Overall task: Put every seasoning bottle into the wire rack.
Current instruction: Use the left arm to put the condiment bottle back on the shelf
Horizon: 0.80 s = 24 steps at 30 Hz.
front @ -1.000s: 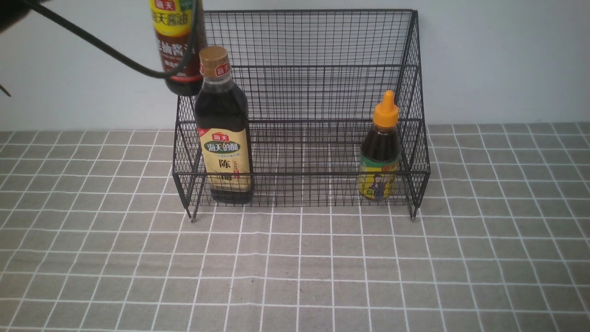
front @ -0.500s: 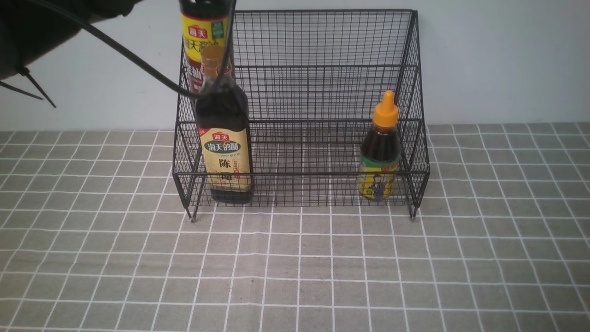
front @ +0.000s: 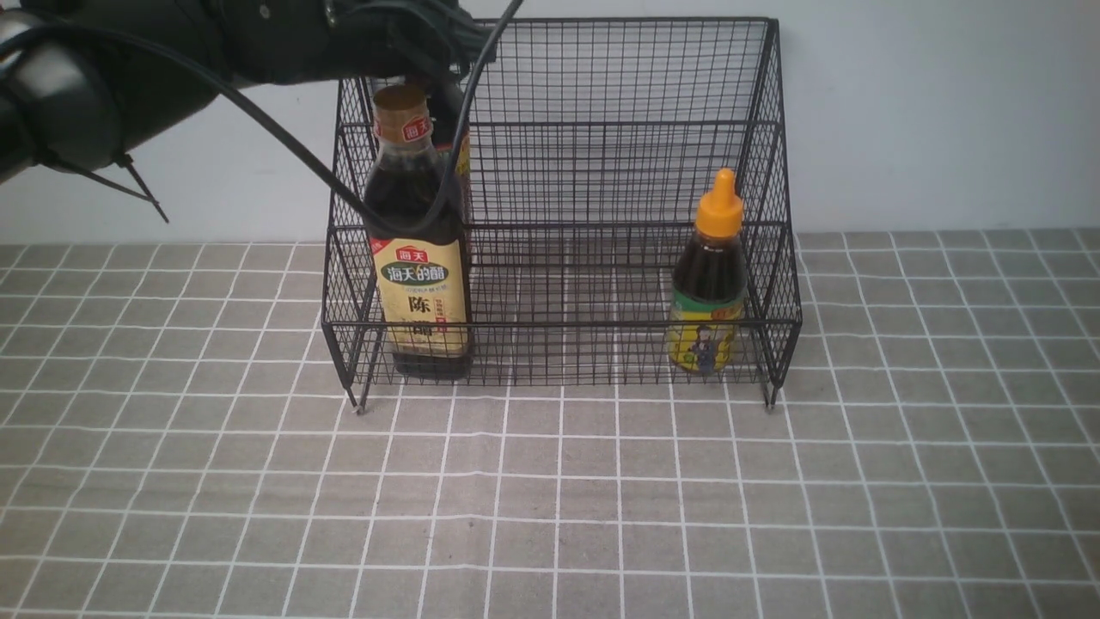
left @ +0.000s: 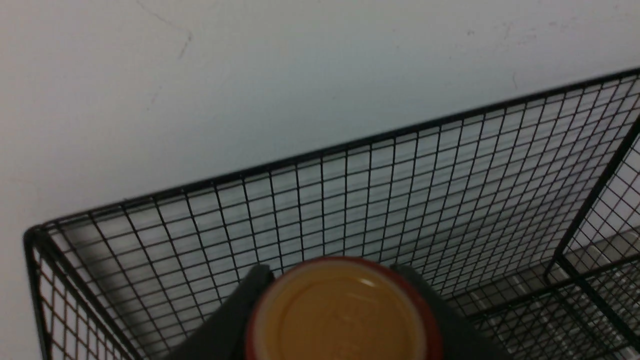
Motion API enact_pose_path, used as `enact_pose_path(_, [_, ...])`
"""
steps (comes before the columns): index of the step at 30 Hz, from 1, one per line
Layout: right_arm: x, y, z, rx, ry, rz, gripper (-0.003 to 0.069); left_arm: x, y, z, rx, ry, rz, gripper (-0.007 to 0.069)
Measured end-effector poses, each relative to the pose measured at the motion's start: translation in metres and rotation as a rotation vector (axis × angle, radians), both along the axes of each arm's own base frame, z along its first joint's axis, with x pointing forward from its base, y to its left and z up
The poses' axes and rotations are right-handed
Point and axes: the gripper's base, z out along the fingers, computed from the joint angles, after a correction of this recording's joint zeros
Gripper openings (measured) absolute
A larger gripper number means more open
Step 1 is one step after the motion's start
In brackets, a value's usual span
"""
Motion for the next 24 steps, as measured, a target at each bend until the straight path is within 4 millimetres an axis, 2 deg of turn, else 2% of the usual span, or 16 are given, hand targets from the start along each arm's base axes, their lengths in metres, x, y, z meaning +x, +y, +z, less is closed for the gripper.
enact_pose_path(4, [0.0,0.0,0.0,0.0,0.0,0.0,-0.0012,-0.001,0.0,-0.002,0.01,0.021,-0.008,0.026])
enact_pose_path(10, [0.0,0.0,0.0,0.0,0.0,0.0,-0.0012,0.005,-0.003,-0.021,0.039,0.095,-0.023,0.026])
enact_pose_path(16, [0.0,0.0,0.0,0.0,0.0,0.0,-0.0012,0.006,-0.003,-0.021,0.045,0.085,-0.024,0.026])
enact_pose_path(19, [0.0,0.0,0.0,0.0,0.0,0.0,-0.0012,0.007,-0.003,-0.018,0.043,0.061,-0.019,0.03])
enact_pose_path(24, [0.0,0.0,0.0,0.0,0.0,0.0,-0.0012,0.009,-0.001,-0.008,0.042,-0.013,-0.005,0.0415])
